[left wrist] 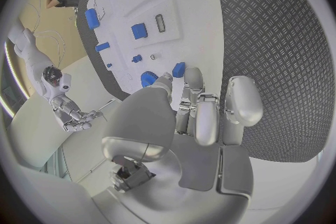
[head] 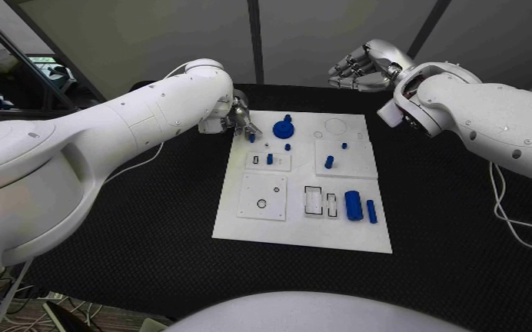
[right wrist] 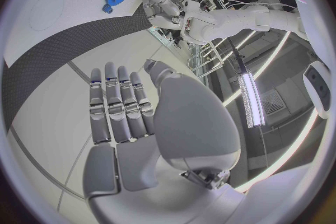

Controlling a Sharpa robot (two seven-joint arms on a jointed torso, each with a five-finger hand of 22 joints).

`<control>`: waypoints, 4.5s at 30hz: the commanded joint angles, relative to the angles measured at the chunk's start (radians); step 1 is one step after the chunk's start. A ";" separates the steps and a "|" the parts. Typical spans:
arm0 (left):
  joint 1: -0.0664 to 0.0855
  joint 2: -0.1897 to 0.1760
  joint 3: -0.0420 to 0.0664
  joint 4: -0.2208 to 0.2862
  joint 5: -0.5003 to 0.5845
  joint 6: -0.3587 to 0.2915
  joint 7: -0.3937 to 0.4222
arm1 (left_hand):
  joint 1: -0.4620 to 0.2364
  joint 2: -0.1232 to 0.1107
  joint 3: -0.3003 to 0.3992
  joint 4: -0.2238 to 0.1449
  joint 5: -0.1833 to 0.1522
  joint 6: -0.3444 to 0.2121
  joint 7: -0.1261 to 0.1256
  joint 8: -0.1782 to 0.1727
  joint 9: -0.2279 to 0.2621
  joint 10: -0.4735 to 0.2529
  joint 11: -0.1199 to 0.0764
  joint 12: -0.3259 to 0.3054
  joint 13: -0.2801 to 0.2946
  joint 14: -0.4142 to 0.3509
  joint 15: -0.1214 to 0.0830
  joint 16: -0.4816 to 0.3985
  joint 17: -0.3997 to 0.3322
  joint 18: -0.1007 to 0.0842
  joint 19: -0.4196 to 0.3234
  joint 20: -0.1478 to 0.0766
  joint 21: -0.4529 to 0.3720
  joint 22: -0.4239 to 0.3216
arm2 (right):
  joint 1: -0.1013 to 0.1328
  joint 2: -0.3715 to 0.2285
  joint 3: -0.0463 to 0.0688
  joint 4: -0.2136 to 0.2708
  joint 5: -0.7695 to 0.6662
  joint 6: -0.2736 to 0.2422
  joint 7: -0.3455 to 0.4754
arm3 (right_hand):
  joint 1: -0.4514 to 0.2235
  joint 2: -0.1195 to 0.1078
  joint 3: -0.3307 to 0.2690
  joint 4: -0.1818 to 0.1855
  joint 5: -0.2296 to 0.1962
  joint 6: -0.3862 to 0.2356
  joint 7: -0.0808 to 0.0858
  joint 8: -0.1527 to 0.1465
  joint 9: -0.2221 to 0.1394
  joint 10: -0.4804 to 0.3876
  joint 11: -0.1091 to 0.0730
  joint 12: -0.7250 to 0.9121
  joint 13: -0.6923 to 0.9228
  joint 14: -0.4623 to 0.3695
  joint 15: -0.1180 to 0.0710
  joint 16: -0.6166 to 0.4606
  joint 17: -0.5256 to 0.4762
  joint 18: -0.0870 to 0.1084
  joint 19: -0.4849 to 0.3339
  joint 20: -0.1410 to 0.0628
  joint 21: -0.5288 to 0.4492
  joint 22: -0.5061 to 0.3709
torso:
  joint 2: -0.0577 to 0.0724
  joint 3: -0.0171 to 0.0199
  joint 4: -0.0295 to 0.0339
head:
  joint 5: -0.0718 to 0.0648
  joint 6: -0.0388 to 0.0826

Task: Assemble the parts on the task board

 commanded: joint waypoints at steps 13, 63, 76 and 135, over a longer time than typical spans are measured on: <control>0.000 -0.012 0.000 0.017 0.000 -0.013 0.009 | -0.041 -0.026 -0.037 0.027 -0.008 0.012 0.001 0.011 0.007 0.015 0.002 0.012 0.003 0.067 -0.004 0.011 0.153 -0.019 0.012 -0.002 0.012 0.072 | 0.002 0.001 0.001 -0.002 0.000 0.007 0.008 | -0.011 0.000 0.004 -0.001 0.006 0.006 0.003 -0.006 0.001 -0.002 -0.001 0.003 0.001 -0.007 0.000 0.001 -0.001 0.007 0.009 -0.001 -0.003 0.001 | 0.000 -0.0003 0.0012 | -0.003 -0.005; -0.001 -0.062 0.000 0.071 0.112 -0.043 0.022 | 0.133 0.042 0.273 -0.152 -0.117 -0.024 -0.012 0.076 0.086 0.036 -0.011 0.007 -0.010 0.095 -0.012 0.088 0.240 -0.022 0.021 -0.010 0.018 0.101 | 0.002 0.003 0.001 -0.007 0.000 0.015 0.006 | -0.012 0.001 0.006 -0.001 0.006 0.006 0.003 -0.006 0.001 -0.002 -0.001 0.003 0.001 -0.007 0.000 0.002 -0.003 0.006 0.010 -0.001 -0.006 0.001 | -0.001 -0.0003 0.0025 | -0.009 -0.022; 0.000 -0.191 -0.001 0.270 0.226 -0.197 -0.040 | 0.054 -0.005 0.416 -0.183 -0.113 -0.038 -0.017 0.119 0.127 0.046 -0.015 0.012 -0.015 0.098 -0.016 0.095 0.248 -0.023 0.027 -0.013 0.017 0.111 | 0.002 -0.006 0.001 -0.008 0.000 0.014 0.005 | -0.012 0.001 0.006 -0.001 0.006 0.006 0.003 -0.006 0.001 -0.002 -0.001 0.003 0.001 -0.007 0.000 0.002 -0.003 0.006 0.010 -0.001 -0.006 0.001 | -0.002 0.0007 0.0066 | -0.008 -0.023; -0.049 -0.285 -0.087 0.553 -0.012 -0.310 -0.069 | -0.008 -0.050 0.538 -0.221 -0.101 -0.043 -0.023 0.157 0.157 0.074 -0.022 0.031 -0.006 0.103 -0.023 0.107 0.262 -0.028 0.043 -0.019 0.039 0.127 | 0.000 -0.008 0.000 -0.006 0.000 0.015 0.006 | -0.012 0.001 0.006 -0.001 0.006 0.006 0.003 -0.006 0.001 -0.002 -0.001 0.003 0.001 -0.007 0.000 0.002 -0.003 0.006 0.010 -0.001 -0.006 0.001 | -0.004 0.0021 0.0086 | -0.011 -0.053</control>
